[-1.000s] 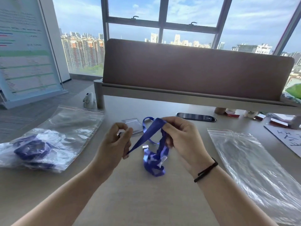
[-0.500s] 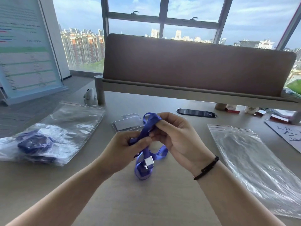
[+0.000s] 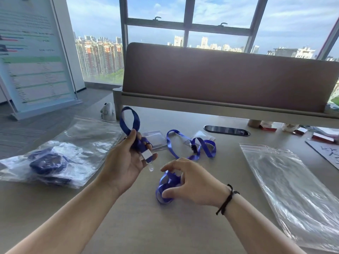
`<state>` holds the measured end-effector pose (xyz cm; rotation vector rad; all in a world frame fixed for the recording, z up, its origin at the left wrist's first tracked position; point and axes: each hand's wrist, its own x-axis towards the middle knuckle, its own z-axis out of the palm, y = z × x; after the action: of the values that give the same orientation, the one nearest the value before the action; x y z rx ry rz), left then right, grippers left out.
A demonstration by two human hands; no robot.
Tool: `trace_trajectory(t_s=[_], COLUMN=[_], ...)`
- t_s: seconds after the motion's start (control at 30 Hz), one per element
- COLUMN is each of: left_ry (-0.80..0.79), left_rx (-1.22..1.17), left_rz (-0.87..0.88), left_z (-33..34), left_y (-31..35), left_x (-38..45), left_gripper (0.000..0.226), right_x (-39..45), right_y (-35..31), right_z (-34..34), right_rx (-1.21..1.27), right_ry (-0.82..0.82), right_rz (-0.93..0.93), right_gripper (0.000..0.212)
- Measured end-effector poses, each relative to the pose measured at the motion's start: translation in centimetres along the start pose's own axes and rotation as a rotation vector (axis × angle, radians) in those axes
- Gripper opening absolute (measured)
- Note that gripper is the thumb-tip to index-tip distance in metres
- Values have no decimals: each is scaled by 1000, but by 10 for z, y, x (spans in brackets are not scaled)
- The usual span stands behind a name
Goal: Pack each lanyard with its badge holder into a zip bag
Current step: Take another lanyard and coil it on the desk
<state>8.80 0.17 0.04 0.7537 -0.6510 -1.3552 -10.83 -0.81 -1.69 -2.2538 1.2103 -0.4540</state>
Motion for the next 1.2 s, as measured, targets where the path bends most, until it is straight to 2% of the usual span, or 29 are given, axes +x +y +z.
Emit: trace_trajectory(t_s=[0.1, 0.23, 0.37, 0.5, 0.57, 0.67, 0.7, 0.77, 0.83, 0.9, 0.97, 1.03, 1.2], left_ry=[64, 144, 158, 221, 259, 308, 313, 324, 344, 362, 372, 364, 258], left_rx=[64, 244, 439, 545, 591, 607, 582, 584, 657, 696, 736, 767, 802], left_rz=[-4, -7, -51, -54, -36, 3, 13, 40, 92, 155, 204, 227, 165], left_z=[3, 2, -2, -9, -16, -25, -26, -28, -34, -39, -42, -43, -37], left_y=[3, 1, -9, -9, -8, -7, -7, -5, -3, -2, 0, 1, -1], left_x=[-2, 0, 2, 9, 15, 21, 21, 21, 23, 27, 31, 31, 23], left_gripper=[32, 34, 45, 37, 35, 32, 29, 32, 41, 40, 42, 45, 73], right_x=[2, 8, 20, 38, 46, 58, 64, 78, 93, 103, 102, 91, 37], right_y=[9, 31, 51, 54, 42, 7, -7, -24, -31, -32, -29, -30, -35], right_z=[11, 12, 12, 4, -1, 5, 11, 31, 52, 67, 75, 76, 73], right_rx=[-98, -171, -329, -439, -462, -495, -520, -560, -574, -518, -459, -461, -471], right_ry=[-15, 106, 269, 306, 403, 531, 484, 266, 87, -17, -30, 8, 37], right_rz=[-20, 3, 61, 89, 105, -37, -94, -130, -79, 14, 61, 26, -73], right_gripper=[35, 20, 24, 31, 33, 30, 28, 37, 59, 72, 72, 68, 57])
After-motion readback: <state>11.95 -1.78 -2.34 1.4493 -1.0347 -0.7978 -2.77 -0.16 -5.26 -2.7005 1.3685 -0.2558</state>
